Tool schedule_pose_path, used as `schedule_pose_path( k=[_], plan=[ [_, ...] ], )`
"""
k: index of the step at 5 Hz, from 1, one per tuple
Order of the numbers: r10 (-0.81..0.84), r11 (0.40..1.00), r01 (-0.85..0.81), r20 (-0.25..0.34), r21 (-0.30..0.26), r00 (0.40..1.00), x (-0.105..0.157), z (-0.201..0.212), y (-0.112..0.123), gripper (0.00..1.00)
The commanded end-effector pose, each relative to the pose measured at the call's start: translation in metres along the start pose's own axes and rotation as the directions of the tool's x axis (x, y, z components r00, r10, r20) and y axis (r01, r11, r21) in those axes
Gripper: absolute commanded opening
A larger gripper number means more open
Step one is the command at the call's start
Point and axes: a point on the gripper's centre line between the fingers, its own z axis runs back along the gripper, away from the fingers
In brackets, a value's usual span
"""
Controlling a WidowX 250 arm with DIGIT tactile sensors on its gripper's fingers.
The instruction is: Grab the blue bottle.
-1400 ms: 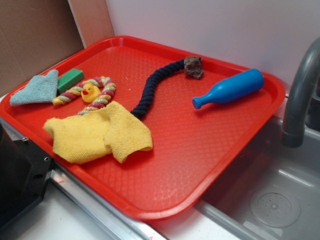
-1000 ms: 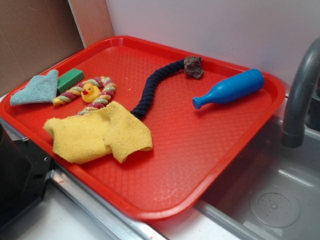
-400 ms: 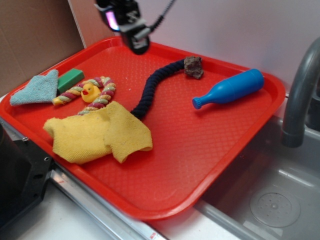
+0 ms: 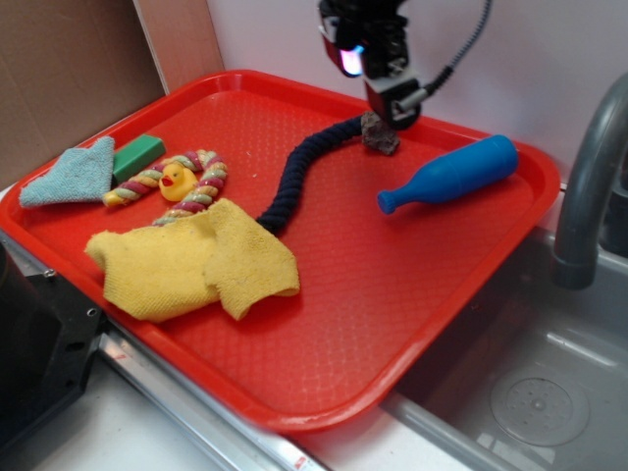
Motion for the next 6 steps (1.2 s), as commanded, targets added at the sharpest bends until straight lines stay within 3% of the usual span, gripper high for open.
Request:
schedule_pose_path(
  k=[1, 2, 4, 6],
  plan=[
    [-0.01, 1.0, 0.011, 0.016, -0.02, 1.0, 0.031, -0.018, -0.044, 1.0],
    [-0.033, 0.997, 0.034, 0.02, -0.066, 0.999, 0.034, -0.029, -0.051, 1.0],
    [-0.028, 0.999, 0.027, -0.022, -0.033, 0.999, 0.044, -0.03, -0.043, 1.0],
    [-0.044, 0.994, 0.033, -0.104, -0.107, 0.994, 0.036, -0.036, -0.05, 0.0]
  ],
)
